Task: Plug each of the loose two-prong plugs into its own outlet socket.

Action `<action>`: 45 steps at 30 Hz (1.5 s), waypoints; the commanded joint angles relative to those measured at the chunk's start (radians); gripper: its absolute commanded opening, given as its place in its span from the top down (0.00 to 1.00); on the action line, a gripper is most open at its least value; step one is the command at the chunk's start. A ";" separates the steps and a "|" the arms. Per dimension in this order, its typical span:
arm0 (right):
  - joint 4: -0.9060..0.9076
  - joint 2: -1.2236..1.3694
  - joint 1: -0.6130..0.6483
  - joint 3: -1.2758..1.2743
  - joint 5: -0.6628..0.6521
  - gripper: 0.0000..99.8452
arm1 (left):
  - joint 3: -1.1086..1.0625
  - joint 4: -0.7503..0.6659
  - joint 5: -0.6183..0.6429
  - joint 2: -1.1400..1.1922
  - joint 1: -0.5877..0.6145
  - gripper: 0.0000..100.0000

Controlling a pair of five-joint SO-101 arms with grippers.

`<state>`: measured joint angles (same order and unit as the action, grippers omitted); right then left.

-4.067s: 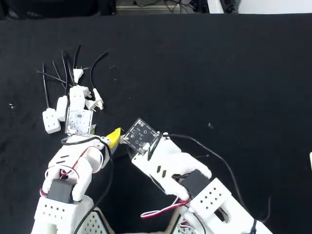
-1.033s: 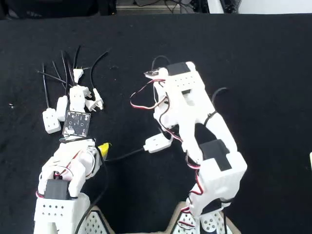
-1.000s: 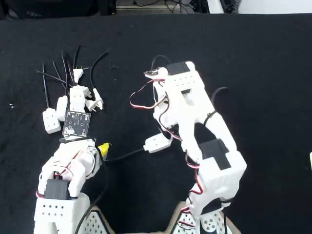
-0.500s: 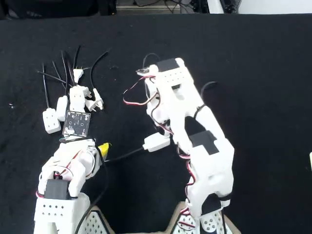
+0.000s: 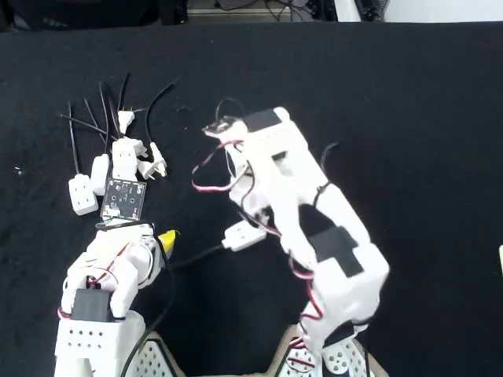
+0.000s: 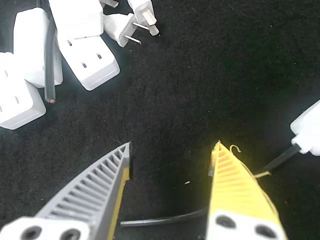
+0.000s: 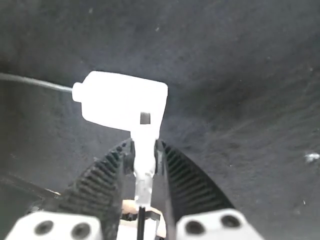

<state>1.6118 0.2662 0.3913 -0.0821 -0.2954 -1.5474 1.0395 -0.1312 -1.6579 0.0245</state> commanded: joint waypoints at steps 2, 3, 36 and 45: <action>-0.031 -0.140 0.017 -0.102 -0.034 0.99 | 0.015 -0.002 -0.011 -0.011 0.007 0.74; -0.023 -0.156 0.015 -0.104 -0.034 0.99 | 0.015 -0.002 -0.011 -0.011 0.007 0.74; 0.157 0.097 0.029 0.151 0.026 0.99 | 0.015 0.000 -0.011 -0.011 0.007 0.74; 0.157 0.031 -0.060 0.133 0.064 0.99 | 0.015 0.000 -0.011 -0.011 0.007 0.74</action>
<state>1.7315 0.3721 0.3682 0.0545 -0.2417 -1.5474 1.0395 -0.1312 -1.6579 0.0245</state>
